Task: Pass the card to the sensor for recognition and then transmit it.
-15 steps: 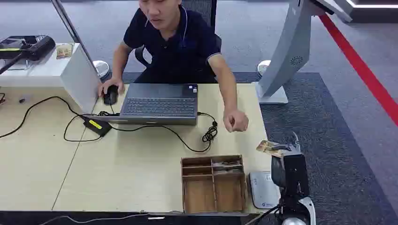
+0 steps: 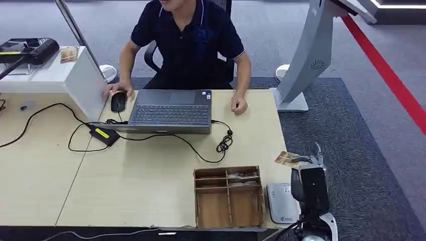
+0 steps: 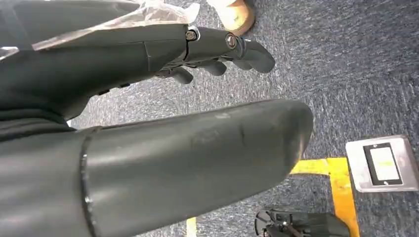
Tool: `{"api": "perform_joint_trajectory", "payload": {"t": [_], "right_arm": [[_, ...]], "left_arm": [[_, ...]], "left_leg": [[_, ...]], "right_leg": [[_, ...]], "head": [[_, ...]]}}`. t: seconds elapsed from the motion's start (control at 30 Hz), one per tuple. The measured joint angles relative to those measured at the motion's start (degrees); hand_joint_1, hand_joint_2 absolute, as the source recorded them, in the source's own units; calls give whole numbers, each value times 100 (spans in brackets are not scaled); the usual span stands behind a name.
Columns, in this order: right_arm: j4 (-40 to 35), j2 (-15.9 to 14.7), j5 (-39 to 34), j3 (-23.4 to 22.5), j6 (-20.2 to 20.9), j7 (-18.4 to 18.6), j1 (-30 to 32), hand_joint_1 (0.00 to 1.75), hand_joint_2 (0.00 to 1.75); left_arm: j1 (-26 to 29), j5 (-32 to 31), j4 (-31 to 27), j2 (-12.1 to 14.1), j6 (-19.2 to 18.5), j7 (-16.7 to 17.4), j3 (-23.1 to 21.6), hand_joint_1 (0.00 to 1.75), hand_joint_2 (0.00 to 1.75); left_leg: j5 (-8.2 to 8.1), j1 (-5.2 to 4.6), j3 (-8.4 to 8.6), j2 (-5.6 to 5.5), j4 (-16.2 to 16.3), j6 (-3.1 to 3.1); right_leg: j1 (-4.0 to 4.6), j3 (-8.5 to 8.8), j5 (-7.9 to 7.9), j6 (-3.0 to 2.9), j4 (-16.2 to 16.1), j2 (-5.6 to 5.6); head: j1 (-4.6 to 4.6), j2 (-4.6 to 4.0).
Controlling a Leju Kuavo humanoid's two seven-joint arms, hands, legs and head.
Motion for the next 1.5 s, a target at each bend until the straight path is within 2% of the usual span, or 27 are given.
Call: {"api": "perform_joint_trajectory", "payload": {"t": [0.53,0.83,1.17,1.5], "right_arm": [[365,107,564,-419,0,197,256,175,175],[540,114,717,-457,0,339,350,175,175],[682,83,1521,-339,0,1010,357,175,175],[951,24,1786,92,0,1325,308,175,175]], "left_arm": [[-2,70,0,0,33,22,-4,0,0],[-4,101,0,0,42,28,-4,0,0],[-5,116,0,0,59,92,-7,0,0],[-10,118,0,2,59,116,-96,0,0]], "left_leg": [[0,0,0,0,0,0],[0,0,0,2,0,0],[0,0,0,1,0,0],[0,0,-1,1,-1,0]], "right_leg": [[0,0,0,0,0,1],[0,0,0,0,0,2],[0,0,0,0,0,2],[0,1,0,0,0,2]], "head": [[0,0],[0,0],[0,0],[0,0]]}}
